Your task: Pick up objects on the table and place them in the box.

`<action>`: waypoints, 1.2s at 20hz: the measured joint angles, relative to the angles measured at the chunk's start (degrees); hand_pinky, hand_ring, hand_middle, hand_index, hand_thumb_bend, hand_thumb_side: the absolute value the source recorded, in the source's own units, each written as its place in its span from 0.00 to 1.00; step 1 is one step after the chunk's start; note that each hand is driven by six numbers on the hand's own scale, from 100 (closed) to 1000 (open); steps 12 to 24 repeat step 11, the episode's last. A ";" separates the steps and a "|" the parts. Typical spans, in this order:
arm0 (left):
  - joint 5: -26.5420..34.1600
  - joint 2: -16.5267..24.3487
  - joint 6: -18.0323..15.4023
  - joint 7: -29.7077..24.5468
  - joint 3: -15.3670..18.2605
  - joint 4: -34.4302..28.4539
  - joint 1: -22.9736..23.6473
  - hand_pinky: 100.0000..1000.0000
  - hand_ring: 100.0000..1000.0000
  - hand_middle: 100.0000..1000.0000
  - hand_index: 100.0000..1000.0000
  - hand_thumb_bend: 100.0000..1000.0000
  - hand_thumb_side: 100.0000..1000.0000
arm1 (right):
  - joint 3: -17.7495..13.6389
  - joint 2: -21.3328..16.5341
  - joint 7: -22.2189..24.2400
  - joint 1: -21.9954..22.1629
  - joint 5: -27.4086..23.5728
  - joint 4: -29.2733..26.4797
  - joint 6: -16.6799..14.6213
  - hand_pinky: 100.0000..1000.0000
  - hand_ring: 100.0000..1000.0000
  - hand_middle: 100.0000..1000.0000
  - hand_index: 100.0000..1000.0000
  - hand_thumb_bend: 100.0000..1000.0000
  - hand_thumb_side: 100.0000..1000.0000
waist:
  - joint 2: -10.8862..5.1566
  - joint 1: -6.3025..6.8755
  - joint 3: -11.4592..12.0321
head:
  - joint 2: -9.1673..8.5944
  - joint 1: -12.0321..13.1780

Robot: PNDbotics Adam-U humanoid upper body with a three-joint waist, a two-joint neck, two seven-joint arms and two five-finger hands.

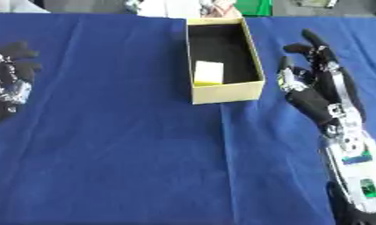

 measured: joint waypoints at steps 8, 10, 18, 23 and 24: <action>0.00 -1.72 0.03 -0.08 0.38 0.00 0.78 0.79 0.76 0.77 0.93 0.00 0.44 | -0.12 0.20 -0.43 0.46 0.00 -0.01 0.04 0.75 1.00 0.71 0.97 0.00 0.17 | 0.02 0.04 -0.01 | 0.46 0.19; -0.01 -1.76 0.05 -0.16 0.41 0.00 1.00 0.79 0.76 0.78 0.93 0.00 0.45 | -0.14 0.20 -0.54 0.46 0.00 -0.01 0.06 0.75 1.00 0.71 0.97 0.00 0.17 | 0.02 0.04 -0.01 | 0.47 0.22; -0.02 -1.78 0.08 -0.21 0.44 0.00 1.07 0.79 0.76 0.78 0.93 0.00 0.45 | -0.16 0.21 -0.56 0.46 0.00 -0.01 0.07 0.75 1.00 0.71 0.97 0.00 0.17 | 0.02 0.05 0.00 | 0.47 0.23; -0.02 -1.78 0.08 -0.21 0.44 0.00 1.07 0.79 0.76 0.78 0.93 0.00 0.45 | -0.16 0.21 -0.56 0.46 0.00 -0.01 0.07 0.75 1.00 0.71 0.97 0.00 0.17 | 0.02 0.05 0.00 | 0.47 0.23; -0.02 -1.78 0.08 -0.21 0.44 0.00 1.07 0.79 0.76 0.78 0.93 0.00 0.45 | -0.16 0.21 -0.56 0.46 0.00 -0.01 0.07 0.75 1.00 0.71 0.97 0.00 0.17 | 0.02 0.05 0.00 | 0.47 0.23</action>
